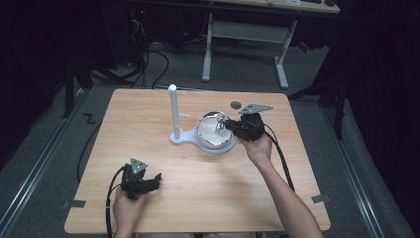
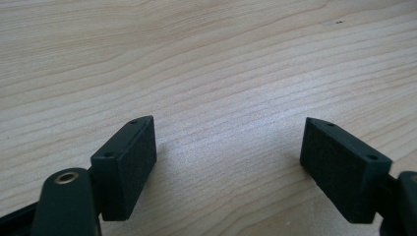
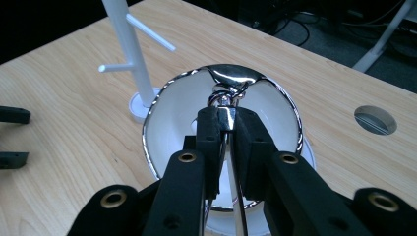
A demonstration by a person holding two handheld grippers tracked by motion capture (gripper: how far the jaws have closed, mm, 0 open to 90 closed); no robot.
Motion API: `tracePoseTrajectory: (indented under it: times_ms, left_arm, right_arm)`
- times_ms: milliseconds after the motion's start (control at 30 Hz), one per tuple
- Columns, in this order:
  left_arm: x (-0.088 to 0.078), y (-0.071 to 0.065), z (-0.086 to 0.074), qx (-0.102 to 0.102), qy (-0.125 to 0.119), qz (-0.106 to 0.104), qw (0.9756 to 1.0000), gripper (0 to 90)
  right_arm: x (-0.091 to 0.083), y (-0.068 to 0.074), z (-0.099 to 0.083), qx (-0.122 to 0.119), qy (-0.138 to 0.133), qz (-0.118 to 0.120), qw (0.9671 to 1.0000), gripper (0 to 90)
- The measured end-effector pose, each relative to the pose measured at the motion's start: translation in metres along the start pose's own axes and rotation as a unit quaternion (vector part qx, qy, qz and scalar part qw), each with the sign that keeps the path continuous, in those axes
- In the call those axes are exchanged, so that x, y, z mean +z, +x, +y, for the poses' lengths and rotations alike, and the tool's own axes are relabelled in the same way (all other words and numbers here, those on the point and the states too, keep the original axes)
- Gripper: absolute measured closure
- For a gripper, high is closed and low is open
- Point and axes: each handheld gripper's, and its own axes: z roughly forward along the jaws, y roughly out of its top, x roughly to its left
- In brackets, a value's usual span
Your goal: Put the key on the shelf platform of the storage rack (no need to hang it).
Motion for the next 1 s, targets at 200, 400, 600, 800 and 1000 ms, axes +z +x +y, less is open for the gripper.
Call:
tracePoseTrajectory:
  times_ms: [200, 400, 600, 800, 1000]
  left_arm:
    - [0.000, 0.000, 0.000, 0.000, 0.000, 0.000, 1.0000, 21.9]
    - [0.000, 0.000, 0.000, 0.000, 0.000, -0.001, 1.0000, 21.8]
    - [0.000, 0.000, 0.000, 0.001, 0.000, -0.001, 1.0000, 21.7]
    - [0.000, 0.000, 0.000, 0.001, 0.000, -0.001, 1.0000, 21.8]
    - [0.000, 0.000, 0.000, 0.001, 0.000, -0.001, 1.0000, 21.8]
  right_arm:
    - [0.006, -0.002, 0.002, 0.004, 0.007, -0.002, 1.0000, 82.1]
    - [0.016, -0.004, 0.003, 0.009, 0.018, -0.003, 0.9998, 82.1]
    - [0.028, -0.004, 0.002, 0.016, 0.028, -0.006, 0.9995, 82.1]
    - [0.039, -0.006, -0.001, 0.032, 0.032, -0.001, 0.9990, 82.1]
    - [0.052, -0.003, 0.000, 0.034, 0.045, -0.005, 0.9984, 82.0]
